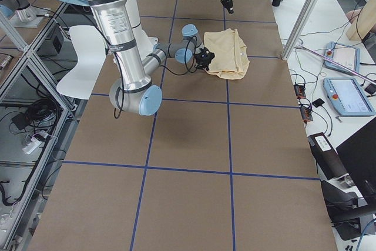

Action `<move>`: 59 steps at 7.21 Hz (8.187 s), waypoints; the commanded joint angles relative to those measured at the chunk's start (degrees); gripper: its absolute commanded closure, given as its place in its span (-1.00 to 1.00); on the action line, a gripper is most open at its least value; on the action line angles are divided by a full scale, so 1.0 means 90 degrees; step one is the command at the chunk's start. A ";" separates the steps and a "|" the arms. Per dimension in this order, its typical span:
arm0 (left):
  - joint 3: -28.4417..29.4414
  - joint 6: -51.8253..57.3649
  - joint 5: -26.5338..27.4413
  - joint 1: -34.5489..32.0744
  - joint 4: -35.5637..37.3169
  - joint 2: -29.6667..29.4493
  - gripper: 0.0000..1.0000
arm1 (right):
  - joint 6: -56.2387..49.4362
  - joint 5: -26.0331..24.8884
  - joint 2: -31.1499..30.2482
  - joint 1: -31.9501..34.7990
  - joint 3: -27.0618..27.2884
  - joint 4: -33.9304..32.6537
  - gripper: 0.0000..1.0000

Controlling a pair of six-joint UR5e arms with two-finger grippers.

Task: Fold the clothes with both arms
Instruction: 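Grasp the corner and drag the shirt toward the robot with the right gripper, then release the shirt and raise the right gripper while the left gripper lowers beside the shirt, then grasp the shirt edge nearest the left gripper, then drag the shirt away from the robot with the left gripper to straighten it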

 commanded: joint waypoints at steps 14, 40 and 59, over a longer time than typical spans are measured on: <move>-0.1098 -0.1062 -0.0733 0.1242 0.1083 0.0219 0.21 | -0.0111 0.0266 -0.0804 -0.0528 0.3361 -0.2672 -1.00; -0.0642 0.0508 0.1421 0.2878 0.2327 -0.0151 0.72 | -0.1580 0.1193 -0.0205 0.1189 0.1700 -0.2057 -1.00; 0.0403 0.2441 0.0611 0.0535 0.0311 -0.0683 0.24 | -0.1561 0.1117 -0.0019 0.0782 0.1778 -0.1746 -1.00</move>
